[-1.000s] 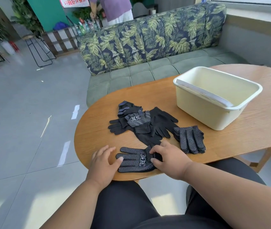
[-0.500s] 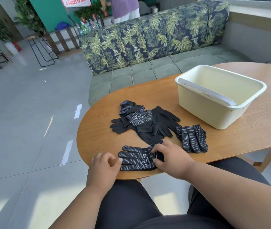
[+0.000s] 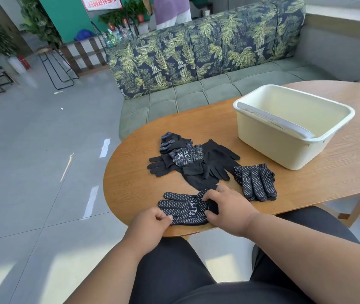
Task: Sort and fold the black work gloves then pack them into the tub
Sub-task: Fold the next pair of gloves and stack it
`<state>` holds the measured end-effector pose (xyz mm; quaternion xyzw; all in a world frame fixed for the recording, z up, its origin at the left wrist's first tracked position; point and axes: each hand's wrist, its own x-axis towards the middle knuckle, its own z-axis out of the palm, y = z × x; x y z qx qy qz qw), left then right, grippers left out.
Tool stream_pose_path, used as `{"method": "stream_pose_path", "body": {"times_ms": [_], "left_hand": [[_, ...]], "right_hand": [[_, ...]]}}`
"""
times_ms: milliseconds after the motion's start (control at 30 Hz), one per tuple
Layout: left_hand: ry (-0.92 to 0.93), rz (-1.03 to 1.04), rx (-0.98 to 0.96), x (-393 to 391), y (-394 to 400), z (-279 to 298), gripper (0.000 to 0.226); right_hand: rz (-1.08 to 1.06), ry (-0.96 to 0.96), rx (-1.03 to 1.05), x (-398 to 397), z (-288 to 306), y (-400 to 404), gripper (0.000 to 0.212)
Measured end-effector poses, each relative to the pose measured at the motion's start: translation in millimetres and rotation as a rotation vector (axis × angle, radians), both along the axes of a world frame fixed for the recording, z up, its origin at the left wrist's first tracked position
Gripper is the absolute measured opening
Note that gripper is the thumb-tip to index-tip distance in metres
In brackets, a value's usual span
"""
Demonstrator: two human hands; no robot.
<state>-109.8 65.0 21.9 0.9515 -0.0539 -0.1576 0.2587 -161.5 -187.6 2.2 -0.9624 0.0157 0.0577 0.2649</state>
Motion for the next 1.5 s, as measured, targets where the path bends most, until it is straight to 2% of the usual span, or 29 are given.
{"method": "stream_pose_path", "body": {"times_ms": [133, 267, 333, 400, 533, 733, 800, 933, 1133, 1333, 1500], "left_hand": [[0.191, 0.149, -0.33, 3.2, 0.2, 3.7, 0.018], [0.34, 0.118, -0.439, 5.8, 0.6, 6.2, 0.031], [0.386, 0.041, -0.433, 7.7, 2.1, 4.2, 0.048], [0.36, -0.028, -0.363, 10.0, 3.5, 0.3, 0.054], [0.245, -0.1, -0.267, 12.2, 0.2, -4.7, 0.036], [0.177, -0.083, -0.325, 18.6, -6.4, -5.8, 0.009], [0.159, -0.09, -0.339, 22.2, -9.1, -6.2, 0.009], [0.151, -0.093, -0.312, 27.8, -15.9, -11.1, 0.031], [0.128, -0.087, -0.341, 31.1, -25.8, -18.8, 0.022], [0.055, -0.094, -0.246, 33.2, -32.2, -23.3, 0.021], [0.0, -0.02, -0.195, 28.4, -39.3, -28.4, 0.023]], "right_hand": [[-0.003, 0.008, -0.023, 0.4, 0.1, 0.7, 0.042], [-0.05, 0.021, -0.086, 1.4, 3.0, 11.3, 0.053], [-0.071, 0.041, -0.144, 3.2, 4.5, 18.0, 0.062], [-0.094, 0.068, -0.192, 5.1, 6.3, 24.2, 0.067], [-0.114, 0.076, -0.251, 5.7, 6.8, 31.4, 0.072], [-0.12, 0.072, -0.269, 7.0, 6.7, 33.4, 0.074], [-0.121, 0.059, -0.277, 6.9, 5.6, 33.8, 0.075], [-0.118, 0.055, -0.294, 6.7, 4.0, 34.3, 0.076], [-0.108, 0.06, -0.308, 6.0, 4.8, 33.4, 0.08], [-0.106, 0.051, -0.311, 6.0, 2.8, 32.8, 0.082], [-0.099, 0.037, -0.311, 5.2, 0.1, 32.1, 0.083]]}}
